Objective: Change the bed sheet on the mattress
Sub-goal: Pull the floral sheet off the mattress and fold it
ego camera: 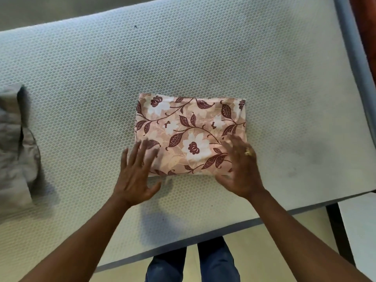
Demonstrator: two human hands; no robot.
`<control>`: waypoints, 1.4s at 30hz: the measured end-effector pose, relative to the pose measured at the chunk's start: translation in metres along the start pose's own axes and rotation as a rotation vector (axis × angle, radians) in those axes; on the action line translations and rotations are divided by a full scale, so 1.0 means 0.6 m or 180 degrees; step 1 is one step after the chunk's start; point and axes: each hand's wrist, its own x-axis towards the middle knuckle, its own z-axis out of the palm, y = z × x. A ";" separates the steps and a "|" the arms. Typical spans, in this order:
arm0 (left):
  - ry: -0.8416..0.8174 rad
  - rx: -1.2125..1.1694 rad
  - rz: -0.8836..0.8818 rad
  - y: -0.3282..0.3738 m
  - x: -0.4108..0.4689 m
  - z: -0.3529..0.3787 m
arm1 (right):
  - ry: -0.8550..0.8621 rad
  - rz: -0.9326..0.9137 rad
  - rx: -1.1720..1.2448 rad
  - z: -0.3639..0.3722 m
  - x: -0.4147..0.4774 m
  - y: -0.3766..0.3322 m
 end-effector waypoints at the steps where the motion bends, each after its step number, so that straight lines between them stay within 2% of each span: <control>1: -0.0235 0.0212 0.0226 -0.002 0.003 0.003 | -0.0323 -0.0200 -0.0192 0.004 0.004 0.000; 5: -0.0847 0.0721 0.0494 -0.037 0.049 0.019 | -0.1043 -0.0671 -0.0746 0.029 0.040 0.027; 9: -0.1333 0.1311 0.0771 -0.115 0.065 0.017 | -0.1549 -0.0785 -0.1347 0.035 0.035 0.086; 13: -0.1155 0.1523 0.1030 -0.161 0.062 -0.009 | -0.1372 -0.0644 -0.1604 0.017 0.025 0.127; 17: -0.0741 0.1548 0.1301 -0.163 0.077 -0.005 | -0.1279 -0.1089 -0.1570 0.028 0.037 0.116; 20: -0.1013 0.1501 0.1678 -0.159 0.097 0.011 | -0.1370 -0.1116 -0.1281 0.041 0.053 0.115; 25: -0.1182 0.1117 0.1595 -0.170 0.112 0.017 | -0.1054 -0.0902 -0.0216 0.027 0.073 0.105; 28: -0.1152 0.0416 0.1448 -0.164 0.101 -0.005 | -0.1047 -0.0451 0.0384 -0.011 0.068 0.097; 30: -0.1137 -0.0336 0.1074 -0.152 0.087 -0.029 | -0.1214 -0.0182 0.0742 -0.037 0.067 0.099; 32: -0.1214 -0.1058 0.0280 -0.139 0.079 -0.050 | -0.1222 0.0294 0.1243 -0.053 0.069 0.098; 37: -0.0713 -0.3010 -0.1774 -0.116 0.140 -0.061 | 0.0025 0.2092 0.2192 -0.034 0.102 0.102; 39: -0.0641 -0.3225 -0.2144 -0.110 0.168 -0.055 | 0.0436 0.2487 0.2303 -0.014 0.122 0.100; 42: -0.0530 -0.3316 -0.2483 -0.097 0.181 -0.038 | 0.0761 0.2431 0.1654 0.008 0.150 0.083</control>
